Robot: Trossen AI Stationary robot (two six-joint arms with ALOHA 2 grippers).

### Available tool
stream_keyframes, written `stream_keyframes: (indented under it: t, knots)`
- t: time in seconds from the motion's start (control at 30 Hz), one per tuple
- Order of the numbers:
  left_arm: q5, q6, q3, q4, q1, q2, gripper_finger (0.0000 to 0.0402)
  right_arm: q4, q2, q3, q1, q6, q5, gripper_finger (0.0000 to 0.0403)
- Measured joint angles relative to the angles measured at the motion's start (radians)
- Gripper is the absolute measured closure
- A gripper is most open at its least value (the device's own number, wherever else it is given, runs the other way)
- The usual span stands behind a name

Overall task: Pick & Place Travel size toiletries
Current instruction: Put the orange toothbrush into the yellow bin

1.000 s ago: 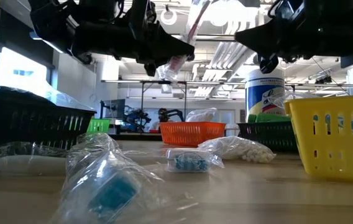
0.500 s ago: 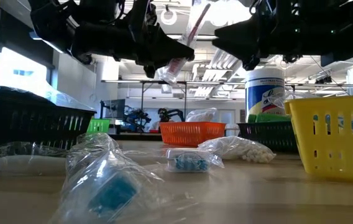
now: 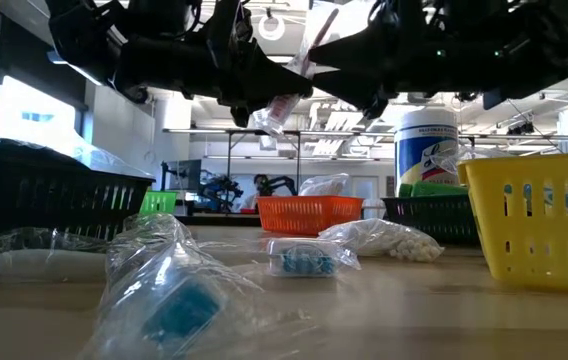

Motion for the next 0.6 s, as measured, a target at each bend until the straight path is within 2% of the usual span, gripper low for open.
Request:
stream_keyframes:
  t: [0.3, 0.6]
  knots:
    - [0.0, 0.0, 0.0, -0.011, 0.0, 0.0, 0.0374, 0.003, 0.041, 0.054, 0.0, 0.0, -0.002, 0.0171]
    - [0.0, 0.0, 0.0, -0.023, 0.0, 0.0, 0.0374, 0.006, 0.041, 0.054, 0.0, 0.0, 0.0, 0.0246]
